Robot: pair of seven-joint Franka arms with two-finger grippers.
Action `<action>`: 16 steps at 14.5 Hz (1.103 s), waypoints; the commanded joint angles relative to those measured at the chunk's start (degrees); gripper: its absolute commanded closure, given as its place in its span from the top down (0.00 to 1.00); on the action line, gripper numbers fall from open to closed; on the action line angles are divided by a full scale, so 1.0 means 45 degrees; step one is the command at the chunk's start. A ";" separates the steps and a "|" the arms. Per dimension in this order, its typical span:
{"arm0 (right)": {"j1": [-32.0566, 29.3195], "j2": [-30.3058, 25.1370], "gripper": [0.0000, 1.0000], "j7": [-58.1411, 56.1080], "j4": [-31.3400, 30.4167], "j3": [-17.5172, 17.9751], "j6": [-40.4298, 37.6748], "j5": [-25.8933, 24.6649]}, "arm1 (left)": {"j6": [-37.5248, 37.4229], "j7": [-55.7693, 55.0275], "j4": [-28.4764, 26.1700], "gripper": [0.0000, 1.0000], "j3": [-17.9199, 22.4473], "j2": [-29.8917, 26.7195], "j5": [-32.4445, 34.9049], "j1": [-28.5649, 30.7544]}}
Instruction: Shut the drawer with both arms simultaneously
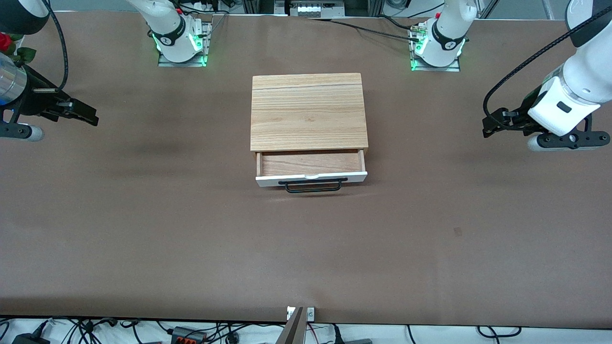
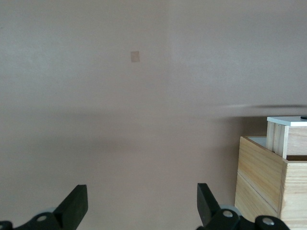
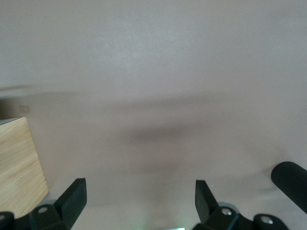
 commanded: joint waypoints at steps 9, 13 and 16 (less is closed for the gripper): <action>-0.0032 0.0104 1.00 0.0163 0.0301 0.0088 -0.0518 0.0191 | 0.0086 -0.0142 0.0783 1.00 -0.0081 0.0588 0.0198 -0.0185; 0.0240 0.0317 1.00 -0.0031 0.0321 0.0147 -0.0559 0.0192 | 0.0086 -0.0180 0.2245 1.00 -0.0081 0.1816 -0.0193 -0.0517; 0.1215 0.0939 1.00 0.0144 0.0456 0.0166 -0.0229 0.0191 | 0.0299 -0.0161 0.2541 1.00 -0.0101 0.2830 -0.0912 -0.0789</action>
